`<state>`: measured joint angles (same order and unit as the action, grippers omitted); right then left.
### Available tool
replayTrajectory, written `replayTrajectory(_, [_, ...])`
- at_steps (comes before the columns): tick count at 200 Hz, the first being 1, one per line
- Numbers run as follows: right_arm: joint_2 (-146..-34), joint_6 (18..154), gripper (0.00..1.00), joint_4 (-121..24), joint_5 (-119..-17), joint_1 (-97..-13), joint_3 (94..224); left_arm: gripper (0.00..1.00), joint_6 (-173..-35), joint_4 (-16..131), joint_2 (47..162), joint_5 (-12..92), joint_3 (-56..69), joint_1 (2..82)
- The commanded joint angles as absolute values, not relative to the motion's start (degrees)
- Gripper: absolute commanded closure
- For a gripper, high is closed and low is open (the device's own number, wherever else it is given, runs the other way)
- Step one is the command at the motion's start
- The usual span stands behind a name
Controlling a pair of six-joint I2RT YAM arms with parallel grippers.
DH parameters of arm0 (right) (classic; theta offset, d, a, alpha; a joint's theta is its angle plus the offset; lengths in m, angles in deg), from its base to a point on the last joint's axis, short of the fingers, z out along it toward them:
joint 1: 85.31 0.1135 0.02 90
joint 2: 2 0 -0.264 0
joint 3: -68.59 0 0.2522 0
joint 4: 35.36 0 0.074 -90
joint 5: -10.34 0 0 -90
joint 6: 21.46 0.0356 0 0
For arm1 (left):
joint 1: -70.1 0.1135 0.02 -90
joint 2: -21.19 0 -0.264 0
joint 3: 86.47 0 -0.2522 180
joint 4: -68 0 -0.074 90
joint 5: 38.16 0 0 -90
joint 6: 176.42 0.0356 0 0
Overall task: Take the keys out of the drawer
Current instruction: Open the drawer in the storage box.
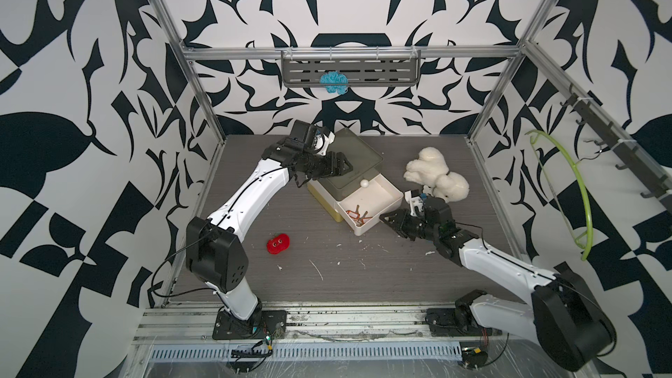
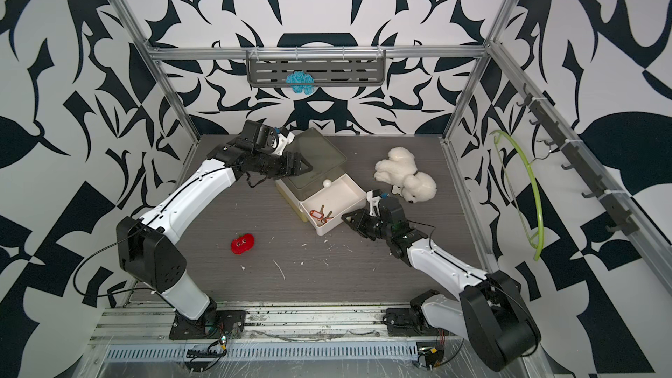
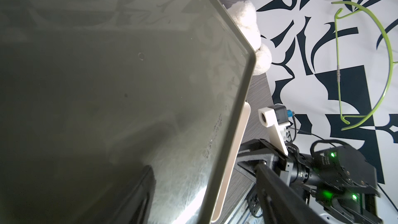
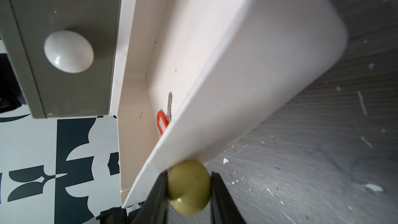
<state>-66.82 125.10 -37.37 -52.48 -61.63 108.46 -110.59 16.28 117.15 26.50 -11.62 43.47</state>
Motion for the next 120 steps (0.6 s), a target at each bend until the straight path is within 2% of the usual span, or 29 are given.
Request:
replayTrajectory(1, [-62.2,124.9,0.93,-45.8,-55.9,-62.2,106.4,0.2,-110.8,12.5,118.6,27.8,-9.0,43.6])
replayTrajectory(95, [-50.7,124.7,0.93,-55.7,-57.2,-62.9,102.3,0.2,-110.6,12.2,117.7,28.4,-8.1,43.8])
replayTrajectory(107, [-50.2,124.5,0.92,-56.4,-57.1,-63.0,102.2,0.2,-110.6,12.3,117.5,28.5,-7.7,43.8])
replayTrajectory(120, [-49.9,124.4,0.85,-56.8,-56.6,-63.2,102.1,0.2,-110.7,12.5,117.2,28.4,-7.3,43.8])
